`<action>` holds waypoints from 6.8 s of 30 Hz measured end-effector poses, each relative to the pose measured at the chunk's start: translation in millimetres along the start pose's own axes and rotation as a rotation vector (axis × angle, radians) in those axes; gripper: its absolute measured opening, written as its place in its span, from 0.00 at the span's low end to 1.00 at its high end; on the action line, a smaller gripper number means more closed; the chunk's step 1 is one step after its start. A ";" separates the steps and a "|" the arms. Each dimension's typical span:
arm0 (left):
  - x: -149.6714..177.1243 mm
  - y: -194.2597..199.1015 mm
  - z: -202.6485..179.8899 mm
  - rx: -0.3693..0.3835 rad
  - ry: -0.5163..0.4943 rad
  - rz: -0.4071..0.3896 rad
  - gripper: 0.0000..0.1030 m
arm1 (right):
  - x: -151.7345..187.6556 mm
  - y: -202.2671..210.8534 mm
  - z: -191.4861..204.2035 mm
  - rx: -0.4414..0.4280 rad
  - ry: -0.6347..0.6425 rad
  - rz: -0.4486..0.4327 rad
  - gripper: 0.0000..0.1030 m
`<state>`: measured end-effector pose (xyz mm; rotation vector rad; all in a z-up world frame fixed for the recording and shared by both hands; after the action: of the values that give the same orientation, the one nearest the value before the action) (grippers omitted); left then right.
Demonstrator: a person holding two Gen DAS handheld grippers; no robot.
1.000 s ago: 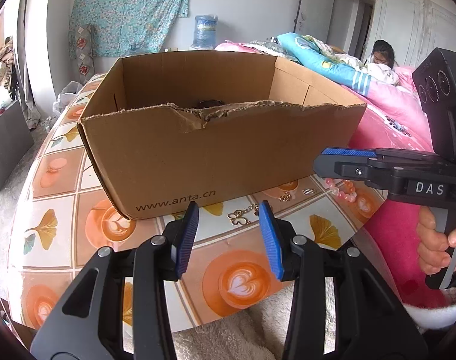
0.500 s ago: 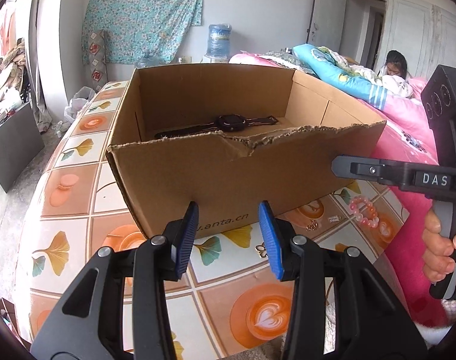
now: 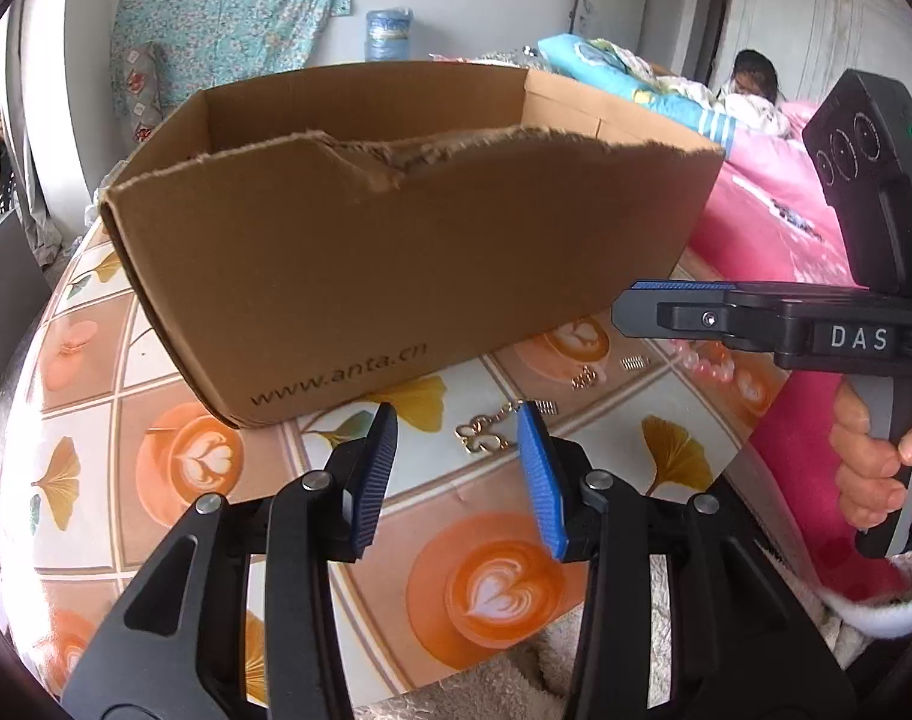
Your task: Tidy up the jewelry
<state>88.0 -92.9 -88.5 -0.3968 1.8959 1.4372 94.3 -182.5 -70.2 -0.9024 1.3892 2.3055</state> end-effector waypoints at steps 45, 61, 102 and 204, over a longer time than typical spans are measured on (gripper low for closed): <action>16.6 -10.8 10.9 -0.122 -0.013 0.099 0.27 | 12.7 -12.1 4.1 -0.077 -0.044 0.017 0.25; 14.8 -8.2 16.6 -0.098 0.111 0.141 0.23 | 10.6 -25.3 1.4 -0.096 -0.061 0.032 0.25; 18.6 11.0 59.3 -0.116 0.147 0.032 0.00 | 18.7 -71.7 87.6 -0.044 0.282 0.128 0.33; 26.5 9.1 44.2 -0.076 0.114 -0.016 0.01 | 28.8 -71.4 100.2 0.002 0.527 0.205 0.04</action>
<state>79.4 -44.4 -106.0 -0.5390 1.9267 1.5072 75.5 -62.2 -104.1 -1.5099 1.7543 2.3035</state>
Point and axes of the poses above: each gripper's, at about its wrist camera, not at the fingertips, and y roughly against the way its jaws point, z to its left, x to its underside, the point moved 10 cm from there along -y, roughly the way its jaws point, and after that the axes turned 3 degrees about y, right-handed, at the moved point
